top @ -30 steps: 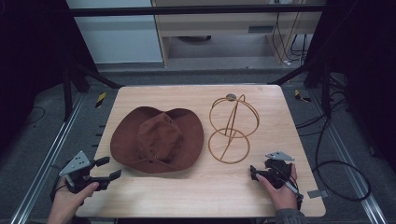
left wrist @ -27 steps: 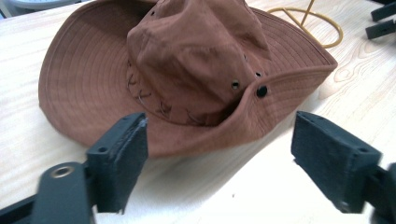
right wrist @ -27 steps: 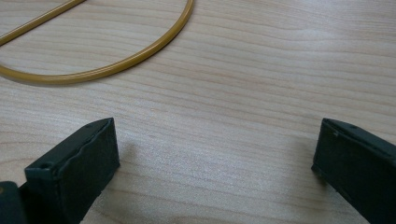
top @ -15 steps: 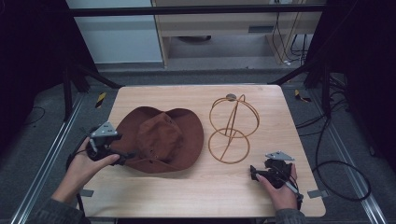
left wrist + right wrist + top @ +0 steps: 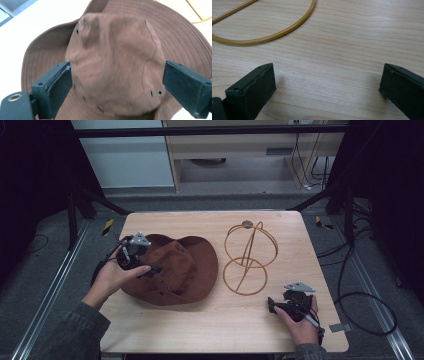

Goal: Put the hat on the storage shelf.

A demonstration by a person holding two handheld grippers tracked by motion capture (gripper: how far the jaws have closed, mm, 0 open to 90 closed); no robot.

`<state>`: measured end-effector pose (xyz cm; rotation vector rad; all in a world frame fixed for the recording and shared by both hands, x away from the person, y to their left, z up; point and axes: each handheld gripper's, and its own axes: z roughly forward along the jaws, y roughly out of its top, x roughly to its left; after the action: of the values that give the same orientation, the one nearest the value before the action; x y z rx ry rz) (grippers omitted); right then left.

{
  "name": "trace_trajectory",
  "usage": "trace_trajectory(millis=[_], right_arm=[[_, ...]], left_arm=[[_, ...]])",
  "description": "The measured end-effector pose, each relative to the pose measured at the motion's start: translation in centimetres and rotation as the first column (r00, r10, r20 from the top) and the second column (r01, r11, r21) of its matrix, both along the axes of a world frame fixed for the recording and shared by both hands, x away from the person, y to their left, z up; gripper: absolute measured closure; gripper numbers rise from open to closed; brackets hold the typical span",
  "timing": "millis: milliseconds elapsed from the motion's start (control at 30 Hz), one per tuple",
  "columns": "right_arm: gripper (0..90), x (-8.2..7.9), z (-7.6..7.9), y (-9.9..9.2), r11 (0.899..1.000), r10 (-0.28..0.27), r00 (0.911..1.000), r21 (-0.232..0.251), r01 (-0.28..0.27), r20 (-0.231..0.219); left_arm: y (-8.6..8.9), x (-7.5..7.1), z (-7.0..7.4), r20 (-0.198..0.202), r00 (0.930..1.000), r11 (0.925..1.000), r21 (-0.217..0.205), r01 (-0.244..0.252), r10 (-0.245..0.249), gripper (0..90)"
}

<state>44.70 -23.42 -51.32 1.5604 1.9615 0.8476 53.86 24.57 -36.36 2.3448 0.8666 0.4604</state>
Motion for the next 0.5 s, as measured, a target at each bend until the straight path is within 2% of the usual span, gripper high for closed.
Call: trace_trajectory(millis=[67, 100, 133, 400, 433, 500], right_arm=[[0.4, 0.0, 0.0, 0.0, 1.0, 0.0, 1.0, 0.0, 0.0, 0.0], [0.5, 0.0, 0.0, 0.0, 1.0, 0.0, 1.0, -0.001, 0.0, 0.001], [0.5, 0.0, 0.0, 0.0, 1.0, 0.0, 1.0, 0.0, 0.0, 0.0], [0.5, 0.0, 0.0, 0.0, 1.0, -0.001, 1.0, 0.002, 0.001, -0.003], [0.5, 0.0, 0.0, 0.0, 1.0, -0.001, 1.0, 0.003, 0.001, -0.003], [0.5, 0.0, 0.0, 0.0, 1.0, -0.001, 1.0, 0.002, 0.001, -0.003]], left_arm=[[-0.7, 0.4, 0.1, 0.0, 1.0, 0.9998, 0.018, 0.008, -0.008, 9.9], [-1.3, 0.9, 0.1, 0.002, 0.9999, 0.9989, 0.046, 0.01, -0.01, 11.8], [-1.4, 1.0, 0.1, 0.006, 1.0, 0.9984, 0.056, 0.006, -0.007, 13.1], [-2.2, 2.0, -0.5, 0.032, 0.9995, 0.9977, 0.067, 0.001, -0.004, 21.9], [-2.3, 2.2, -0.8, 0.022, 0.9997, 0.9965, 0.082, 0.011, -0.013, 22.8], [-2.3, 2.4, -0.9, 0.013, 0.9998, 0.9962, 0.085, 0.014, -0.015, 23.0]])
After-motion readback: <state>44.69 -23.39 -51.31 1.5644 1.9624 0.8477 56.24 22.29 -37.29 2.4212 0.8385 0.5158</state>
